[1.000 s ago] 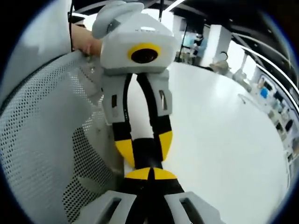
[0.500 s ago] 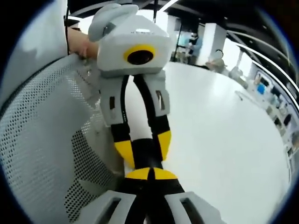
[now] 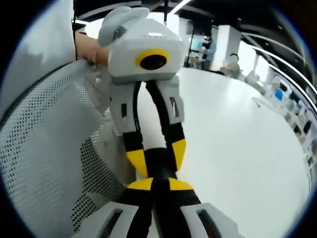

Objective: Press the specified remote control buttons in sequence, fully releasing each button before pressing the next.

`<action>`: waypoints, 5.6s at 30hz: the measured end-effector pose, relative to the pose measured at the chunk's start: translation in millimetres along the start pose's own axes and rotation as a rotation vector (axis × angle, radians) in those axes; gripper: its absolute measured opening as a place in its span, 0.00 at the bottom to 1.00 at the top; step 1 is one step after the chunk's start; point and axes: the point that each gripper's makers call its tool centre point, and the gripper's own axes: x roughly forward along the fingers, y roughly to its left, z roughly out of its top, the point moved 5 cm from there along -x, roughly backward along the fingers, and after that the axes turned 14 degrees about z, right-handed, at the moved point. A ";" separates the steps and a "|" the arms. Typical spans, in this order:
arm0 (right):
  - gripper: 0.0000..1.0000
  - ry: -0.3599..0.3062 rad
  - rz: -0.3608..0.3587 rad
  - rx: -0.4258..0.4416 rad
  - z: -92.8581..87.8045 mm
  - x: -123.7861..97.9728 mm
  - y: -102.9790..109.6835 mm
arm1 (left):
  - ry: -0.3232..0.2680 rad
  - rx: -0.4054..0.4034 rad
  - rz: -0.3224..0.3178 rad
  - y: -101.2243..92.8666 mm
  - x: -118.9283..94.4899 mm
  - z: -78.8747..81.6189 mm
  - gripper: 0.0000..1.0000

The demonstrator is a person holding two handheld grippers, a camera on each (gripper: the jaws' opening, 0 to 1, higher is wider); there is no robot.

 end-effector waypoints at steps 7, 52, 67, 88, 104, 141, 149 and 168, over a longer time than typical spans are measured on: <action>0.17 0.007 -0.010 0.028 -2.5 -0.8 -1.2 | 0.000 -0.002 0.000 -0.2 0.0 -0.4 0.25; 0.23 0.133 -0.037 0.027 -35.3 -21.0 -9.7 | -0.003 -0.002 -0.002 0.2 -0.3 -0.7 0.25; 0.23 0.091 -0.026 0.050 -34.3 -19.1 -12.8 | -0.005 -0.021 0.011 5.0 0.1 -0.4 0.26; 0.22 0.061 -0.048 0.113 -31.0 -15.7 -17.4 | -0.021 -0.211 0.095 30.0 -6.2 1.8 0.37; 0.22 0.058 -0.046 0.110 -31.4 -15.8 -17.6 | -0.103 -0.341 0.209 56.4 -13.5 8.6 0.52; 0.22 0.056 -0.045 0.107 -31.4 -16.1 -17.6 | -0.325 -0.447 0.477 102.0 -45.4 29.7 0.83; 0.22 0.055 -0.043 0.105 -31.5 -16.2 -18.0 | -0.432 -0.552 0.601 130.4 -72.3 37.1 0.96; 0.22 0.046 -0.048 0.110 -31.3 -15.6 -19.4 | -0.564 -0.584 0.785 141.8 -125.2 51.8 1.00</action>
